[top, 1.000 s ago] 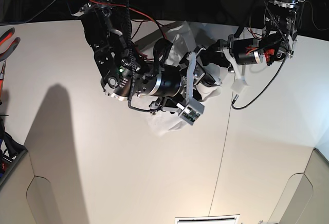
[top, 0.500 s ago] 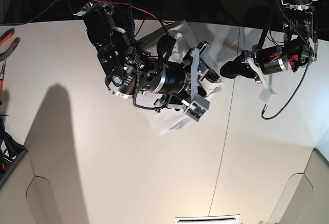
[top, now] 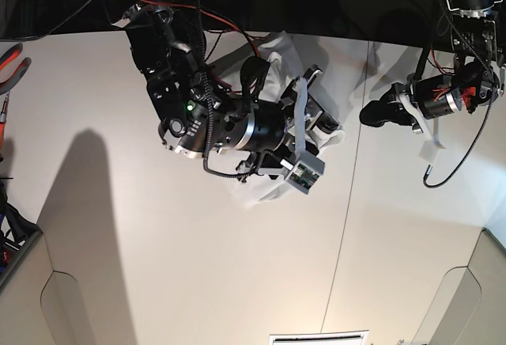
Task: Layout the t-shirt on the table in an organized manner, then fold the t-shirt properly
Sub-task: 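Fold the bundle over with the right gripper toward the left gripper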
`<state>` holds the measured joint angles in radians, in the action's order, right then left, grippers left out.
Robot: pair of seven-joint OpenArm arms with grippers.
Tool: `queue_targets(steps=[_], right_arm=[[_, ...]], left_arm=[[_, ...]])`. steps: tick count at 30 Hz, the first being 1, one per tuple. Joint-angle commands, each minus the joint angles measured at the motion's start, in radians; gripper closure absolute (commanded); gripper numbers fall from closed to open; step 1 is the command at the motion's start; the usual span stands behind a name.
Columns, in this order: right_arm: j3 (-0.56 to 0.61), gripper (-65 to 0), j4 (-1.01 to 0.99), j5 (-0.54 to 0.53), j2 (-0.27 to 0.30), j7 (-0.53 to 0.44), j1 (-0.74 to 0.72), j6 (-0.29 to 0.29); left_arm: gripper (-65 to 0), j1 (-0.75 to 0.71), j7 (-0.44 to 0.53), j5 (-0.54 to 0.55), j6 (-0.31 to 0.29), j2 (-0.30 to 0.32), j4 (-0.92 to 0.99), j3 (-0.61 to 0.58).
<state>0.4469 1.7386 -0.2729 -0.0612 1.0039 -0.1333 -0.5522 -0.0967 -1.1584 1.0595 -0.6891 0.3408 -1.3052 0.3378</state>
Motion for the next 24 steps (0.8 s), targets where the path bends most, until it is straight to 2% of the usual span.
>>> queue_targets(steps=[1,5,14,17,21,24], right_arm=[[0.001,-28.2,0.033,-0.015,-0.01,-0.002,-0.034,-0.002],[0.001,-28.2,0.087,-0.035,-0.011,0.014,-0.06,-0.002],[0.001,-28.2,0.122,-0.22,-0.011,0.014,-0.058,-0.005],[-0.003,-26.8,0.137,-0.201,-0.011,-0.004,-0.058,-0.005],[-0.059,-16.8,0.209,-0.068,-0.011,-0.02,-0.058,0.003],[-0.157,-0.5,0.263,-0.034,-0.011,-0.019,-0.057,0.031]], left_arm=[[0.0,0.011,0.018,0.024,-0.009,0.014,-0.016,0.004],[0.0,0.011,0.033,0.023,-0.009,0.014,-0.016,0.004],[0.0,0.014,0.034,0.024,-0.009,0.014,-0.016,0.004],[0.0,0.014,0.044,0.054,-0.009,0.015,-0.016,0.004],[0.0,0.027,0.044,0.142,-0.009,0.027,-0.034,0.024],[0.0,0.059,0.048,0.142,-0.009,0.027,-0.066,0.085]])
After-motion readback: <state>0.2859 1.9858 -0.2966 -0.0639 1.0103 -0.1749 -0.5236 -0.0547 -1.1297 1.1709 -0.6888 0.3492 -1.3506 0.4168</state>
